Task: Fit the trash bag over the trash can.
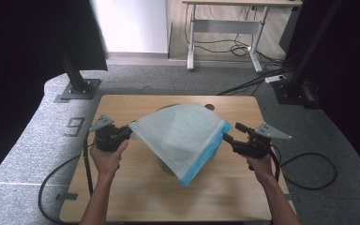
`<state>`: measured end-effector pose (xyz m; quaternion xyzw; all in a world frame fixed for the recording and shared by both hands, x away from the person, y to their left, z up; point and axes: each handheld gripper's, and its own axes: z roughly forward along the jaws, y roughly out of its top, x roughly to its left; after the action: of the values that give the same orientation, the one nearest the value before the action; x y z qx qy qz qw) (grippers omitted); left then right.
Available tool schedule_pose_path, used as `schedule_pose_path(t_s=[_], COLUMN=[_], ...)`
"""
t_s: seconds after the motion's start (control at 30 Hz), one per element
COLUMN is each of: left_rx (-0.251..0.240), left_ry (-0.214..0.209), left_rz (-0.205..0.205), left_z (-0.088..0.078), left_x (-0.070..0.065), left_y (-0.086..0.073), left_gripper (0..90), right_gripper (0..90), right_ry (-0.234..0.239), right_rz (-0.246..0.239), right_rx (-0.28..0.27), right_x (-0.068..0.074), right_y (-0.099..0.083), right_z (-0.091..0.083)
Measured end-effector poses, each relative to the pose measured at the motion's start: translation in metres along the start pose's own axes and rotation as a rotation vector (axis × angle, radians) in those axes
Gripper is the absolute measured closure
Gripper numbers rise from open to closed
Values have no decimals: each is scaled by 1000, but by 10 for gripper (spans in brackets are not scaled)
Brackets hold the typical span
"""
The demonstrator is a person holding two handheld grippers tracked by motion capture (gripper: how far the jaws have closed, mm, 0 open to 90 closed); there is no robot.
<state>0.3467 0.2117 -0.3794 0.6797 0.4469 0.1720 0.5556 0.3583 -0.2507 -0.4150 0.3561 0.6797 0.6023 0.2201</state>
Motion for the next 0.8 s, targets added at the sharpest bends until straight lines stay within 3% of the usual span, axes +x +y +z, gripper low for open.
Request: schedule_pose_path(t_s=[0.23, 0.33, 0.47, 0.57, 0.63, 0.8], left_rx=[-1, -1, -1, -1, 0, 0], left_ry=[-9, -10, -12, -15, -17, -36], left_rz=[-5, -6, -15, -18, -15, -7], left_z=[1, 1, 1, 2, 3, 8], left_x=[0, 1, 3, 3, 2, -6], left_y=[-1, -2, -4, -5, -6, -3], left_gripper=[883, 882, 882, 881, 880, 878], right_gripper=[262, 426, 657, 805, 879, 886], right_ry=[68, 97, 136, 119, 83, 3], right_rz=[23, 30, 1, -20, -35, -65], right_rx=[60, 61, 61, 60, 67, 53], right_x=[-2, -2, 5, 11, 13, 13], right_y=[-4, -9, -12, -11, -8, 5], right_z=[20, 25, 29, 29, 27, 13])
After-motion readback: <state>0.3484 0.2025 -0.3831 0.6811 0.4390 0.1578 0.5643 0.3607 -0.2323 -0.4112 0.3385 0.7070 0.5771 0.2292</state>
